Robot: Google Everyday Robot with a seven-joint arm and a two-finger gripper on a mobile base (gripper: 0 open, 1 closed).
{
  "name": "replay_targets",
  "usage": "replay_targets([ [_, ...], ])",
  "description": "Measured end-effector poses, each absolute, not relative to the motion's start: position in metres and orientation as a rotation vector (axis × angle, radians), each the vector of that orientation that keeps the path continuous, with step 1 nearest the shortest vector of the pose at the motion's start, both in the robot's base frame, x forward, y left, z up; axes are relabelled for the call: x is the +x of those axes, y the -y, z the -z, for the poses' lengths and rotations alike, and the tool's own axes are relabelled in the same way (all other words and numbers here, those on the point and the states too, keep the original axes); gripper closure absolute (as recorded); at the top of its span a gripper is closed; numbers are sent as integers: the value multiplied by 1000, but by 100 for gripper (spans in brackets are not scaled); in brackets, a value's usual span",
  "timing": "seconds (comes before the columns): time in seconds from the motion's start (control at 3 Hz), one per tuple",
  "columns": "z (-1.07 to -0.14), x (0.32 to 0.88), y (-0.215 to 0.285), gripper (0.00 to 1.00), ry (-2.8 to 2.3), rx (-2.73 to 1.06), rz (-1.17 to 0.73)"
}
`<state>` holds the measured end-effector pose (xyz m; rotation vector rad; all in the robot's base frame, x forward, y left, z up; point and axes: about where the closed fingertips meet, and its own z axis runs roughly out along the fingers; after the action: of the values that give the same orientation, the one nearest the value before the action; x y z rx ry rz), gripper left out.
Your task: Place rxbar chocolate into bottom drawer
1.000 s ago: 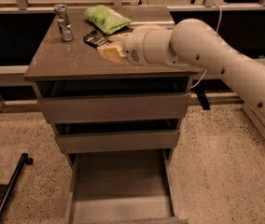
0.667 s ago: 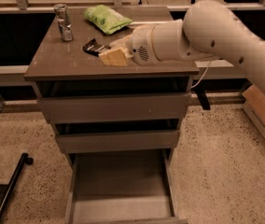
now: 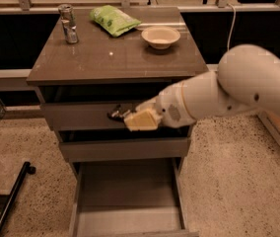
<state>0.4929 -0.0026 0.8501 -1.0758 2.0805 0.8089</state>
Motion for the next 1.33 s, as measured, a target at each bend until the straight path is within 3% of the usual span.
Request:
replay_targets([
  [0.67, -779, 455, 10, 100, -2207, -996, -786],
  [1.33, -730, 468, 6, 100, -2279, -938, -785],
])
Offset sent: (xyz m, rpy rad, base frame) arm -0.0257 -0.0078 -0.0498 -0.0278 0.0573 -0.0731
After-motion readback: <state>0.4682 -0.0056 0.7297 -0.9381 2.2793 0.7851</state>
